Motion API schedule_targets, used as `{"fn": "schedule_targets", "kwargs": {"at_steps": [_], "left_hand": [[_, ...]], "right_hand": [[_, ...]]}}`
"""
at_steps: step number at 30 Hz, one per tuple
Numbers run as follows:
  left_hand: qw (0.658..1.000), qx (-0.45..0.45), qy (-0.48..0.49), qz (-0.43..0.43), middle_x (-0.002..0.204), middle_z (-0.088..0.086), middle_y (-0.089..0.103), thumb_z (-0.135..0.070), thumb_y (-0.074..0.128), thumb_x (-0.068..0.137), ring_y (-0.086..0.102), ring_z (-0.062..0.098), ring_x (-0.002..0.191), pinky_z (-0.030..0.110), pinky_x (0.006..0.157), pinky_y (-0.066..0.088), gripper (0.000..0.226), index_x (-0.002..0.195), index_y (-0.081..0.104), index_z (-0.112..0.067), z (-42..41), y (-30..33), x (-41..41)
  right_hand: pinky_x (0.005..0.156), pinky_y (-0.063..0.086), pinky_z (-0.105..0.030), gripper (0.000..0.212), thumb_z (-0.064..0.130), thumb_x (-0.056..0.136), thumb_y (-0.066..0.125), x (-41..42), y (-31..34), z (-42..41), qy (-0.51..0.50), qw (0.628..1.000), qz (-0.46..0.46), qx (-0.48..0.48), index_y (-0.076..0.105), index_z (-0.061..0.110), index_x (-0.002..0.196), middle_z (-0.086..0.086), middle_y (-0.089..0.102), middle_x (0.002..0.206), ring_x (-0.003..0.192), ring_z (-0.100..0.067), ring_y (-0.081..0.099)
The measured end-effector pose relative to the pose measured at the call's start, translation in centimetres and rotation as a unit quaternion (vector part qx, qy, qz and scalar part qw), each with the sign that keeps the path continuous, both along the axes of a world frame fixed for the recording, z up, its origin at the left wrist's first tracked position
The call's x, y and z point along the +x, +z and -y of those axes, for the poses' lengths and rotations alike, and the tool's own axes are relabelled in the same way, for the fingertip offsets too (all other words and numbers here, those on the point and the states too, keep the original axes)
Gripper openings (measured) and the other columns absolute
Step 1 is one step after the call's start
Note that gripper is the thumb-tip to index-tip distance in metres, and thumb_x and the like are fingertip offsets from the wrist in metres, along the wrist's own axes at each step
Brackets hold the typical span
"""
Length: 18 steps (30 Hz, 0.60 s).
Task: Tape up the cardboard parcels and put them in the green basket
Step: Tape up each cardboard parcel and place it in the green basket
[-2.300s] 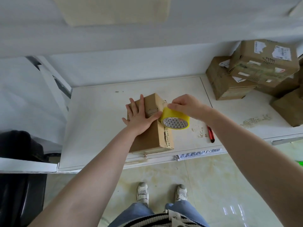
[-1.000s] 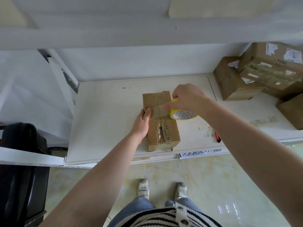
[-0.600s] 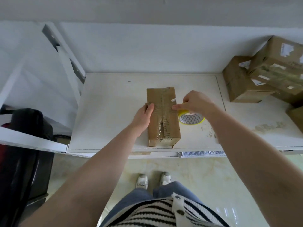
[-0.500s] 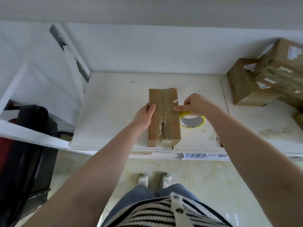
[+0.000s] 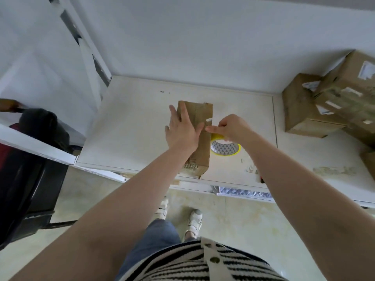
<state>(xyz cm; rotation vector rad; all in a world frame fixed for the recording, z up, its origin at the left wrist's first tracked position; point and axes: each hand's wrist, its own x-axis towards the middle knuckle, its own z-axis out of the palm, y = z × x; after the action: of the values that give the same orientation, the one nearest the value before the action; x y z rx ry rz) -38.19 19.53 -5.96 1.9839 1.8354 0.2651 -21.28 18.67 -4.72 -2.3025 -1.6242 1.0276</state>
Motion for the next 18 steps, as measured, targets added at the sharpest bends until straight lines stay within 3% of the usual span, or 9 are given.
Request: {"fn": "schedule_targets", "kwargs": {"at_steps": [2, 4, 8, 9, 13, 18], "left_hand": [[1.0, -0.014, -0.005, -0.022, 0.163, 0.016, 0.001, -0.073, 0.026, 0.092, 0.027, 0.037, 0.142, 0.05, 0.106, 0.035, 0.09, 0.156, -0.006, -0.019, 0.2, -0.2, 0.4], [0.999, -0.018, -0.007, -0.041, 0.162, 0.015, 0.005, -0.081, 0.019, 0.085, 0.029, 0.038, 0.138, 0.048, 0.103, 0.038, 0.097, 0.156, -0.007, -0.019, -0.1, -0.3, 0.0], [0.999, -0.02, -0.015, -0.043, 0.161, 0.013, 0.009, -0.094, 0.015, 0.067, 0.03, 0.037, 0.137, 0.047, 0.104, 0.036, 0.118, 0.156, -0.008, -0.019, -0.5, -0.4, -1.7], [0.999, -0.03, -0.017, -0.033, 0.162, 0.012, 0.009, -0.096, 0.018, 0.064, 0.029, 0.037, 0.138, 0.047, 0.105, 0.035, 0.122, 0.155, -0.009, -0.02, -0.7, -0.3, -2.1], [0.997, -0.066, -0.035, -0.033, 0.162, 0.01, 0.006, -0.101, 0.028, 0.053, 0.024, 0.035, 0.141, 0.049, 0.109, 0.028, 0.136, 0.154, -0.015, -0.022, -1.1, 0.1, -2.6], [0.984, -0.176, -0.003, -0.021, 0.163, 0.007, -0.002, -0.105, 0.026, 0.041, 0.01, 0.034, 0.147, 0.05, 0.114, 0.014, 0.14, 0.151, -0.022, -0.033, -3.2, 1.2, -5.2]], "right_hand": [[0.05, 0.031, -0.027, 0.06, 0.068, 0.075, 0.066, -0.2, -0.2, -0.2, -0.001, 1.0, -0.008, 0.014, 0.049, 0.015, 0.051, 0.005, 0.049, 0.037, 0.045, -0.014, 0.044], [0.051, 0.031, -0.027, 0.057, 0.06, 0.08, 0.066, -0.3, -0.3, -0.1, 0.009, 0.999, -0.033, 0.037, 0.051, 0.01, 0.056, 0.0, 0.047, 0.047, 0.047, -0.016, 0.042], [0.052, 0.03, -0.026, 0.048, 0.037, 0.092, 0.063, 1.2, -0.3, 1.4, -0.014, 0.982, -0.166, 0.089, 0.053, -0.002, 0.066, -0.002, 0.037, 0.055, 0.049, -0.011, 0.037], [0.054, 0.03, -0.027, 0.047, 0.036, 0.092, 0.064, 1.6, -0.3, 1.5, -0.014, 0.983, -0.156, 0.096, 0.055, -0.003, 0.067, -0.003, 0.039, 0.057, 0.053, -0.012, 0.038], [0.055, 0.034, -0.028, 0.042, 0.051, 0.087, 0.063, 0.4, -0.2, 0.6, 0.025, 0.996, 0.042, 0.07, 0.063, 0.012, 0.071, 0.001, 0.053, 0.065, 0.067, -0.018, 0.05], [0.048, 0.03, -0.026, 0.05, 0.062, 0.083, 0.059, -3.2, 0.0, -0.9, 0.009, 0.995, 0.058, 0.078, 0.063, 0.013, 0.07, 0.001, 0.053, 0.063, 0.06, -0.017, 0.048]]}}
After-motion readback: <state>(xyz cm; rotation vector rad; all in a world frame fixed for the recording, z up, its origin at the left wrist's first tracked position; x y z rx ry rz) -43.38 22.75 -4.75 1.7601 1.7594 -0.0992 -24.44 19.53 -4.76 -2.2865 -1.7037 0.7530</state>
